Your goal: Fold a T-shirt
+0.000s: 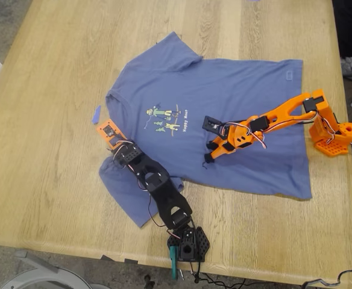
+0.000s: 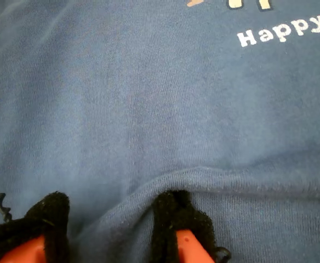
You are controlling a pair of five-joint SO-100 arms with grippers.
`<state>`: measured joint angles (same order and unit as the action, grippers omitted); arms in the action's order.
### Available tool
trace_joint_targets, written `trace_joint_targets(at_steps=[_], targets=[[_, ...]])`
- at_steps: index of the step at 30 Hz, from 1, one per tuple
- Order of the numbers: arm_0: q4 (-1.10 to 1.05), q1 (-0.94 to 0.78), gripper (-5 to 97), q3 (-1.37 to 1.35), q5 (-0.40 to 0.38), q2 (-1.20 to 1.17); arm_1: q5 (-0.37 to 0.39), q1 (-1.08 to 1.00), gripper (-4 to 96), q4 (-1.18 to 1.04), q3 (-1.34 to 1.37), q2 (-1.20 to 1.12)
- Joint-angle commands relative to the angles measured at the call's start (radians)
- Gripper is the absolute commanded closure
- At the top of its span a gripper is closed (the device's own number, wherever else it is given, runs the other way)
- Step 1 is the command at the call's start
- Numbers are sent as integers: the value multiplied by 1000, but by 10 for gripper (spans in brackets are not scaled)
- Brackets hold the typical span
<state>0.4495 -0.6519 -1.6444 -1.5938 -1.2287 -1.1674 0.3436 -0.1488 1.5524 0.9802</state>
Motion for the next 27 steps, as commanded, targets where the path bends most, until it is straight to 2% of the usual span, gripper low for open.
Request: trace_joint_targets(at_steps=[1,13,20,27], targets=[[2,25,915,-15,-9,-167,6,35,654,-37,-55,-37],[-21,48,916,-120,-12,-253,-14,28,661,-364,-367,-204],[-21,69,916,-129,-14,-278,-34,34,722,-526,-643,-360],[-21,80,915,-170,-15,-321,-51,28,772,-649,-742,-411]])
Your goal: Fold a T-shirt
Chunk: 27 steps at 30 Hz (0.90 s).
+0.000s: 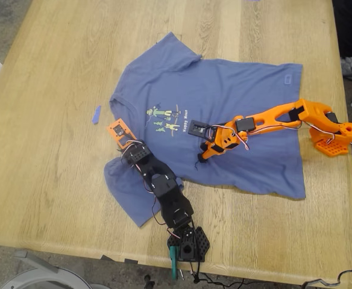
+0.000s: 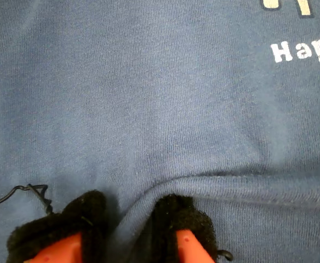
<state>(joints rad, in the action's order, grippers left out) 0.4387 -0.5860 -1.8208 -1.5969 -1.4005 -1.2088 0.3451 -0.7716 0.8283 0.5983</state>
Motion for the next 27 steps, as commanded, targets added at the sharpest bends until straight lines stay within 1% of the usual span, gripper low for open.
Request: trace_joint_targets(at_steps=[1,4,5,8,16,27], targets=[[-11,15,915,2,-12,-155,-11,25,772,-48,-32,-37],[-11,23,915,-8,-14,-169,-15,25,773,-103,-86,-69],[-11,25,915,-11,-14,-175,-18,25,796,-110,-104,-83],[-11,34,917,-26,-15,-192,-20,25,910,-127,-156,-115],[-31,98,918,-64,-37,-259,-6,-5,914,-190,-347,-201],[-58,201,919,-121,-46,-374,5,-74,914,-347,-841,-434]])
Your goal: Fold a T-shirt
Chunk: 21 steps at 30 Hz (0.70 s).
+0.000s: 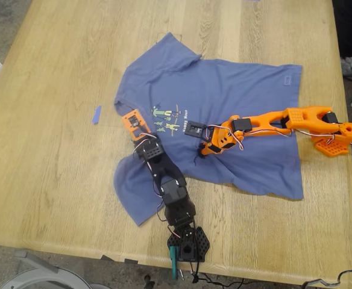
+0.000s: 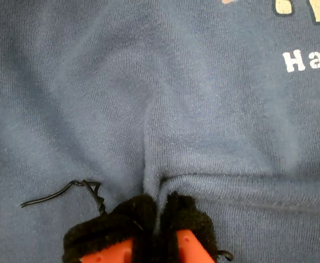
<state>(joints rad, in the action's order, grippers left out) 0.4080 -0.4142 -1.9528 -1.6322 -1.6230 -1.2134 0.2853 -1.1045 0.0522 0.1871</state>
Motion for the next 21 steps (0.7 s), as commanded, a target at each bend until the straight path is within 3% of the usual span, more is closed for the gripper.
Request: trace_joint_targets(at_steps=[1,9,21], targets=[[-31,38,919,5,-11,-163,11,-18,914,-20,-91,-34],[-40,120,919,-43,-11,-235,5,-91,914,-32,-193,-46],[17,204,919,-89,-11,-324,2,-133,914,-245,-193,40]])
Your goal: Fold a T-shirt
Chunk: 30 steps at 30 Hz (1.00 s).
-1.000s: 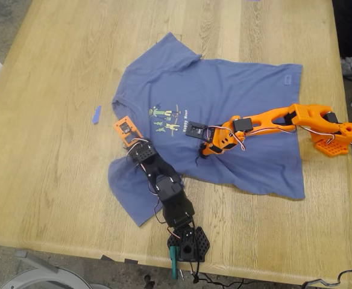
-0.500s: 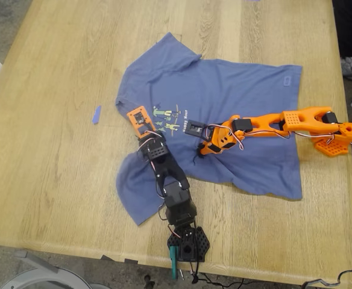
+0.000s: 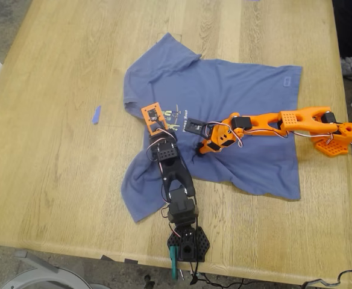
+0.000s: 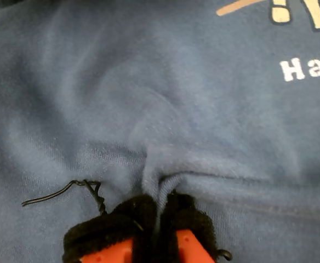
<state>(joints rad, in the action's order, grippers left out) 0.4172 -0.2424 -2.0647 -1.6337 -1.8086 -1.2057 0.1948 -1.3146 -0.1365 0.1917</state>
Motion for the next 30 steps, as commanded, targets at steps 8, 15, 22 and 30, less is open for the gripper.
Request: trace_joint_targets(at_steps=[8,15,22,30], targets=[[35,69,919,-8,-9,-189,-15,-83,915,-175,-5,91],[69,104,919,-58,-9,-279,-15,-114,915,-268,-5,133],[69,189,919,-77,-11,-318,-20,-149,915,-276,-5,152],[66,328,919,-60,-15,-334,-23,-196,915,-304,-5,184]])
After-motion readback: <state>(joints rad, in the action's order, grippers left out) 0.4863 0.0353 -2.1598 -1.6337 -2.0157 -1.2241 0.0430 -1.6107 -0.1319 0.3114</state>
